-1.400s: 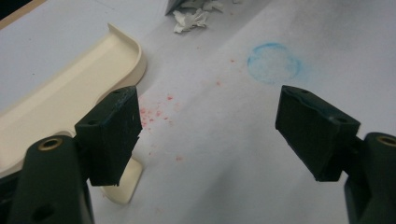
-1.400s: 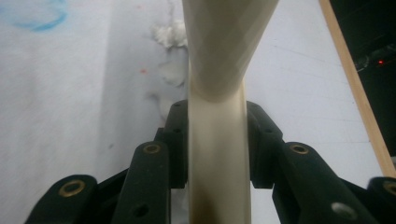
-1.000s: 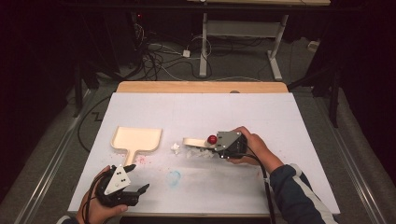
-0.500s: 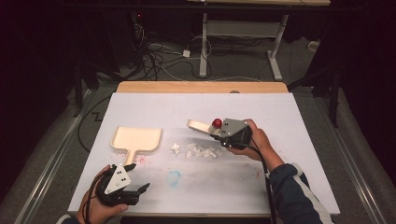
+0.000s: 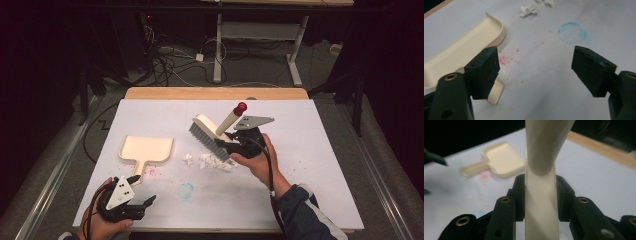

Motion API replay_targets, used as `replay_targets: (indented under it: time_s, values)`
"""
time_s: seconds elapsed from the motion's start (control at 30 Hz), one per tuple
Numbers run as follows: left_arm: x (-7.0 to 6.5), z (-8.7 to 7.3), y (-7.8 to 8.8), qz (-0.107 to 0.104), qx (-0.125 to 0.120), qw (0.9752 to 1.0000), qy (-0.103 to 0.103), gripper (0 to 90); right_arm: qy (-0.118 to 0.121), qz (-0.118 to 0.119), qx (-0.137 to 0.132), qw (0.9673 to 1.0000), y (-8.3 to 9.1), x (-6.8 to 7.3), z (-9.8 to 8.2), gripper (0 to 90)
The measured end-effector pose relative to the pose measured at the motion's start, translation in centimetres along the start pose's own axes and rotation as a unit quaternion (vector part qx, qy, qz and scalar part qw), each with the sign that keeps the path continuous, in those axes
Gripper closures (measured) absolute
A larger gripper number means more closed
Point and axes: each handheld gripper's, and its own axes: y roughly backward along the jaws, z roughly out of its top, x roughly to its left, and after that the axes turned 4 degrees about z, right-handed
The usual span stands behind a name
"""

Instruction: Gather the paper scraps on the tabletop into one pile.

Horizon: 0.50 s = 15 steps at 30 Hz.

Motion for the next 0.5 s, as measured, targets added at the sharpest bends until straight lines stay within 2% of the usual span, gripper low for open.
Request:
replay_targets:
  time_s: [0.03,0.1,0.23,0.3,0.43,0.5]
  values:
    - [0.0,-0.1,0.1,0.002,0.0,1.0,0.0,21.7,-0.019,0.012,-0.003,0.9997,-0.3,0.4,-0.1,67.7]
    - [0.0,-0.5,0.3,0.006,0.002,1.0,0.004,21.7,-0.04,0.029,-0.002,0.9988,-1.1,1.4,-0.5,67.7]
    - [0.0,-1.0,0.6,0.005,0.003,0.9999,0.01,21.7,-0.052,0.049,0.005,0.9974,-2.2,3.2,-0.9,67.7]
    - [-0.1,-1.0,0.5,0.004,0.002,1.0,0.008,21.7,-0.051,0.044,0.014,0.9976,-2.9,3.8,-1.3,67.7]
    - [-0.5,-0.9,0.3,0.001,0.006,1.0,-0.002,21.7,-0.063,0.053,0.04,0.9958,-4.7,3.8,-2.6,67.7]
    - [-0.5,-0.9,0.2,0.0,0.01,0.9999,-0.006,21.7,-0.066,0.033,0.043,0.9963,-5.4,3.6,-3.1,67.7]
